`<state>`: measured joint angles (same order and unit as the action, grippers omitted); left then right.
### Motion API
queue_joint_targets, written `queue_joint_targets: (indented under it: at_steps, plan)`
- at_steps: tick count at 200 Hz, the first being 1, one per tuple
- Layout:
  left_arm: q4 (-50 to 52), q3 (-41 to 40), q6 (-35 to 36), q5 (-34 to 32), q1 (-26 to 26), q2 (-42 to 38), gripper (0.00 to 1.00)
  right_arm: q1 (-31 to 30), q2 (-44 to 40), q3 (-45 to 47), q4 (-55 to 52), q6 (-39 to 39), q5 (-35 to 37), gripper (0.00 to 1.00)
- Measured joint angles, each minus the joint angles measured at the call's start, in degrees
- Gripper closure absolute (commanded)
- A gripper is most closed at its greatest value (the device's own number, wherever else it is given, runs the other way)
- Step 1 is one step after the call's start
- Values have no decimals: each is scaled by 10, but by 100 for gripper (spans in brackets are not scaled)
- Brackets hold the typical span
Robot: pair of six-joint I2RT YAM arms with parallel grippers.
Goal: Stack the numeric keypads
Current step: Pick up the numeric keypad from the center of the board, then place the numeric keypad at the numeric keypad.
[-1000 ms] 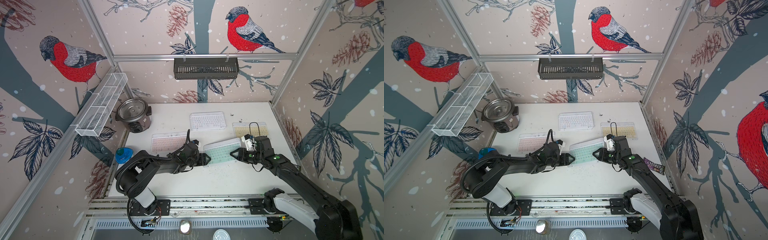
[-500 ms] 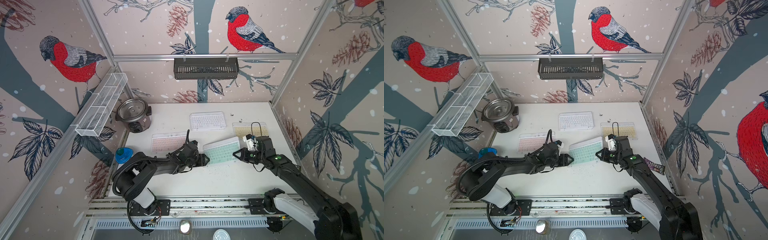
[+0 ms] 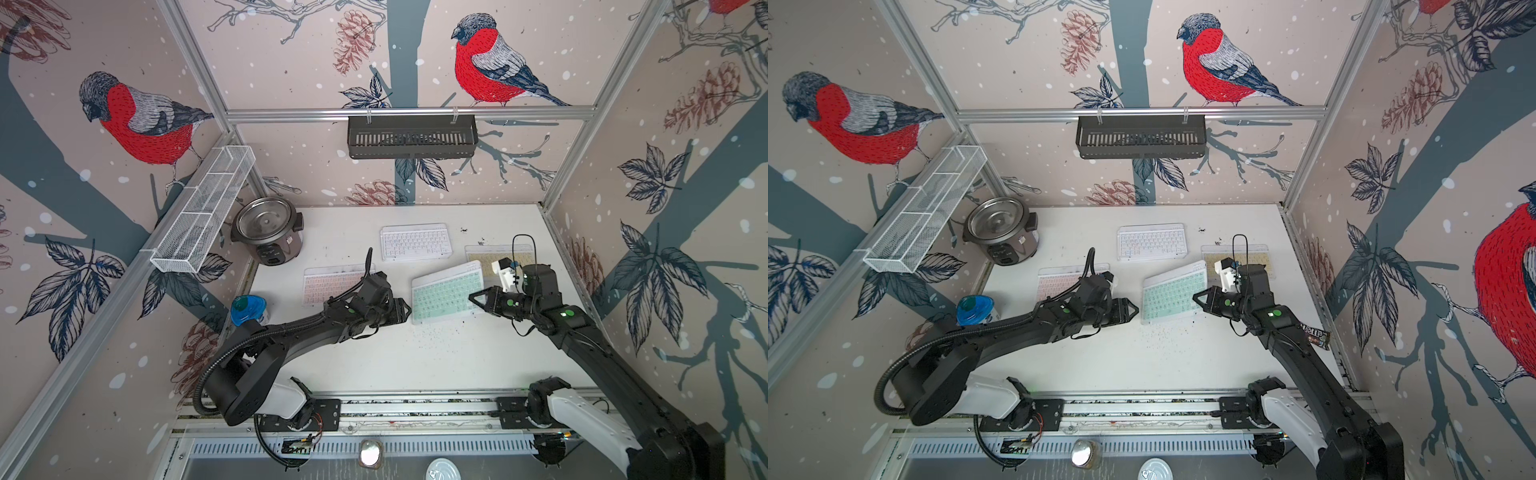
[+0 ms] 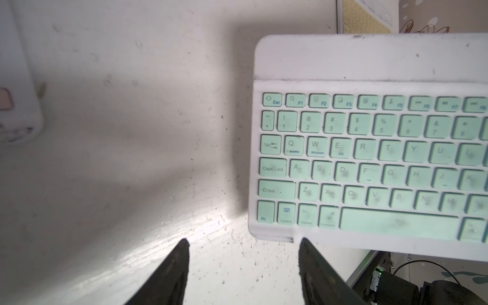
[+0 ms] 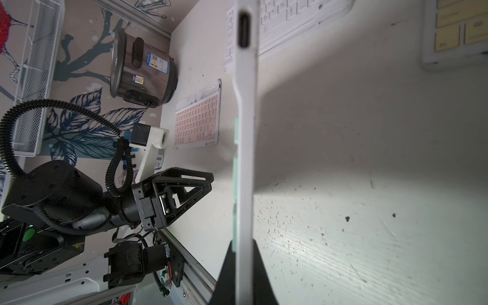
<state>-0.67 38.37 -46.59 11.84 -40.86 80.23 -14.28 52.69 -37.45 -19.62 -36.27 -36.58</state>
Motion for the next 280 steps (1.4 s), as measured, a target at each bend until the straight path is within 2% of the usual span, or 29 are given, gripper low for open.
queue_joint_targets:
  at_steps: [31, 61, 105, 153, 222, 280]
  plan:
    - [37, 3, 0, -4, 31, -36, 34, 17, 7, -33, 22, -14, -20, 94]
    - [67, 3, 1, -4, 82, -68, 33, 31, 61, -84, 61, -25, -41, 93]
    - [99, 11, 21, 9, 150, -85, 33, 31, 187, -156, 126, -11, -62, 93]
    - [108, 31, 65, 44, 216, -49, 33, 27, 348, -236, 171, 7, -80, 93]
    - [80, 35, 91, 48, 234, -11, 33, 20, 502, -365, 197, 35, -120, 93]
    - [68, 27, 95, 46, 235, -14, 33, 16, 607, -429, 199, 35, -141, 93]
